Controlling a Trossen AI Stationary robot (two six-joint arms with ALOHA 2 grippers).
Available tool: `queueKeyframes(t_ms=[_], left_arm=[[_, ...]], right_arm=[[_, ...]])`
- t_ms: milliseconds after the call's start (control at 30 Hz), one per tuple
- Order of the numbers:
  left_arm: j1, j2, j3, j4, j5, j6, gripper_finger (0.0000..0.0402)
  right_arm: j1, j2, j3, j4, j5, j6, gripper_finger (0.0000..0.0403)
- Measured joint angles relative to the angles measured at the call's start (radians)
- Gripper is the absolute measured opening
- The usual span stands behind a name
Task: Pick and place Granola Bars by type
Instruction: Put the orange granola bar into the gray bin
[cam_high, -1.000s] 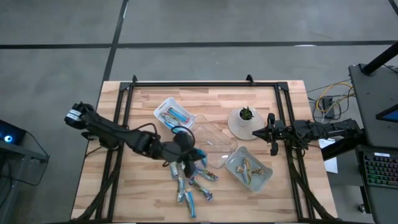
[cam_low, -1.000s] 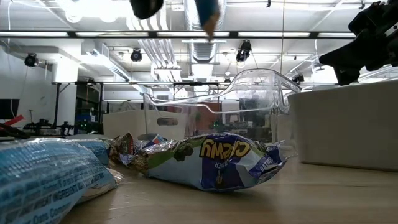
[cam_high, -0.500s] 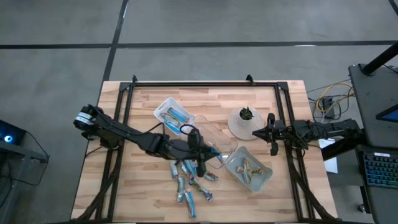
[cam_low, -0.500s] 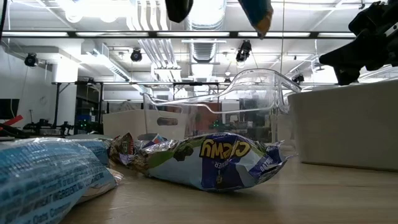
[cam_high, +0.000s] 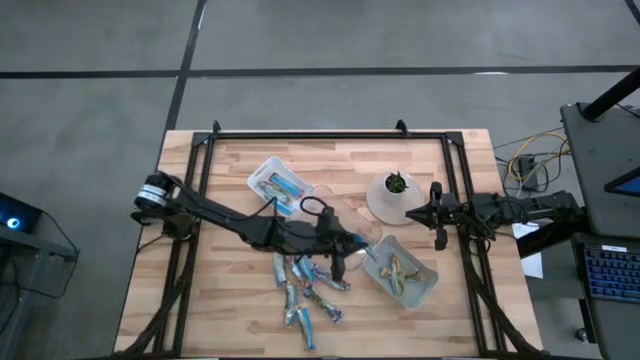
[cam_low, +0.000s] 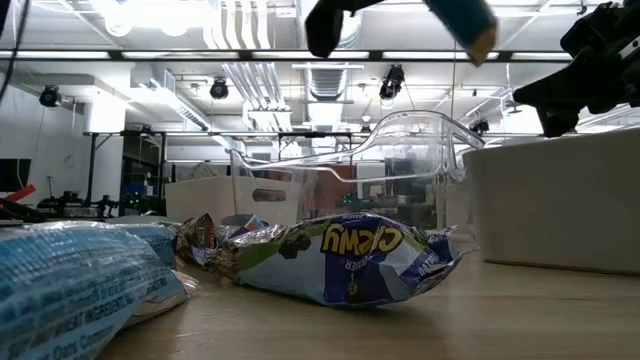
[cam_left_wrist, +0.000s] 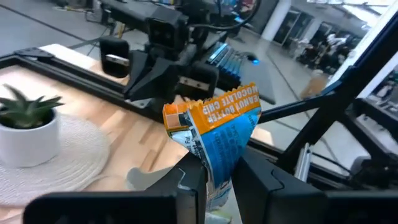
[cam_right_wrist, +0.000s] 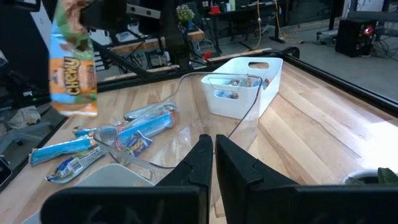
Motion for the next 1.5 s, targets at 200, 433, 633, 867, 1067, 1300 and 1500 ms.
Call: queueKeyframes(t_ms=[200,433,633,867,1067,1300,1500], left_arm=[[0.009,0.064,0.083,0.004,0.109,0.009,0.0046],[0.020,0.144,0.208,-0.011,0.208,0.063,0.0046],[0.036,0.227,0.292,-0.014,0.314,0.065,0.0046],[0.051,0.283,0.347,-0.015,0.331,-0.007,0.0046],[0.072,0.303,0.349,-0.005,0.300,-0.225,0.0046],[0.079,0.307,0.349,0.000,0.289,-0.516,0.0046],[0.081,0.307,0.349,0.000,0.287,-0.713,0.0046]], right_arm=[[0.000,0.000,0.000,0.000,0.000,0.000,0.0013],[0.000,0.000,0.000,0.000,0.000,0.000,0.0013],[0.000,0.001,0.000,0.000,0.000,0.000,0.0013],[0.000,0.001,0.000,0.000,0.000,0.000,0.0013],[0.000,0.001,0.000,0.000,0.000,0.000,0.0013],[0.000,0.001,0.000,0.000,0.000,0.000,0.0013],[0.000,0.001,0.000,0.000,0.000,0.000,0.0013]])
